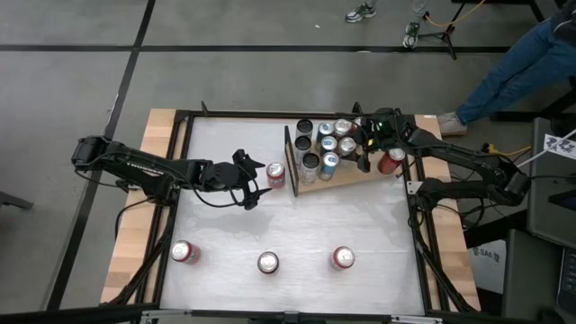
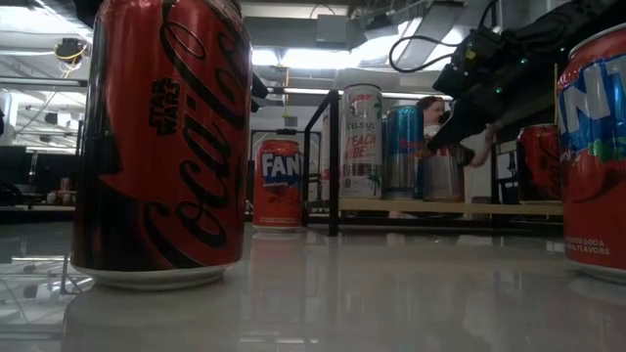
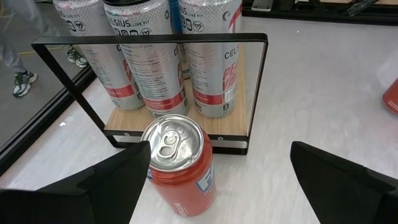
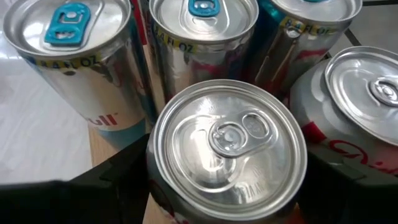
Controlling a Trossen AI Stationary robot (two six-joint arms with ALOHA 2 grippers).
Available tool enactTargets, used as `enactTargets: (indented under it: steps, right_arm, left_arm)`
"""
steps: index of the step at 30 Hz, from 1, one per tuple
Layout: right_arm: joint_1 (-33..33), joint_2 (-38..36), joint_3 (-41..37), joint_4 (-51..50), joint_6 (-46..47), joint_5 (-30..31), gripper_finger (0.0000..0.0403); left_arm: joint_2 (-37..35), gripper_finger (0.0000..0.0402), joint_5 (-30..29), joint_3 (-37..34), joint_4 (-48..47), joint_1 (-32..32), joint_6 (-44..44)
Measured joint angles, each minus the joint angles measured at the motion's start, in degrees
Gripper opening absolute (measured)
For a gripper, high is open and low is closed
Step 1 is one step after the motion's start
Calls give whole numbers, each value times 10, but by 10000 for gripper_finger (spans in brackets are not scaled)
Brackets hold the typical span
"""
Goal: Place canned beverage on shelf
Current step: Put the silver soda can on the shelf aligned with the other silver soda can
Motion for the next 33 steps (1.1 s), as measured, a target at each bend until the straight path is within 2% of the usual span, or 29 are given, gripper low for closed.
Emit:
enactTargets:
  steps: [22,33]
  right_arm:
    - [0,0,0,-1,0,0,300]
    - [0,-1,0,0,4,-2,362]
  left_arm:
    - [0,380,0,0,0,0,0]
    - [0,380,0,0,0,0,0]
